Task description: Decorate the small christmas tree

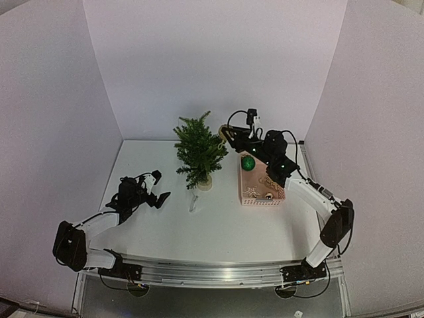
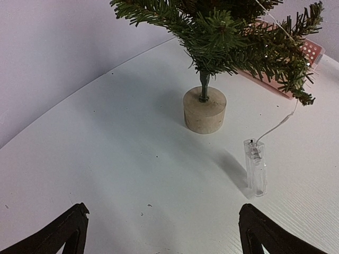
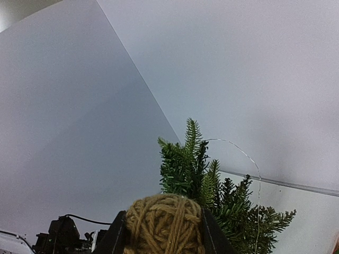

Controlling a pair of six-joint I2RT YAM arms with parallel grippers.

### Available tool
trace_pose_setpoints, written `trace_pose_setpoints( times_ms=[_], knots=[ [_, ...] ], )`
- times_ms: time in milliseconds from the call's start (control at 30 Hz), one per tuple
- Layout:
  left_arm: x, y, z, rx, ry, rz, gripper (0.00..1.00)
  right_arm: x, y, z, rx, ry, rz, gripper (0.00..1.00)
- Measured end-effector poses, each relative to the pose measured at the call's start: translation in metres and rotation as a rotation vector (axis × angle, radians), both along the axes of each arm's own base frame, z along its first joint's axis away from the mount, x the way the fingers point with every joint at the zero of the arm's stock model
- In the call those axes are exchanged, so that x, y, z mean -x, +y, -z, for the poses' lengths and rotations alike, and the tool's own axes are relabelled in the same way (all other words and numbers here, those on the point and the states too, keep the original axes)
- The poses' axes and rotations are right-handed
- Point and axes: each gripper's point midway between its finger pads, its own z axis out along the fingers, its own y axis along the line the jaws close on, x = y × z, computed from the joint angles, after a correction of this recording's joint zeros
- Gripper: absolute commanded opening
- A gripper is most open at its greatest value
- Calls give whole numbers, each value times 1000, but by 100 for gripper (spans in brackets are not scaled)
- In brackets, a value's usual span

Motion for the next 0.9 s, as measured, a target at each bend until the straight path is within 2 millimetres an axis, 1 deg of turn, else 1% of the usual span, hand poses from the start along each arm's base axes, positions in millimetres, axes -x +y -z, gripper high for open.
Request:
trace_pose_setpoints(
  times_ms=[300,567,767,900],
  knots=[
    [1,0,2,-4,7,0,100,-8,3,18,18,30,13,6],
    [1,0,2,-4,7,0,99,-14,-2,37,35,66,32,4],
    [1,1,3,-6,12,1,99,-16,-5,42,36,80,41,3],
    [2,1,2,-6,12,1,100,-17,-7,51,45,97,47,3]
  ],
)
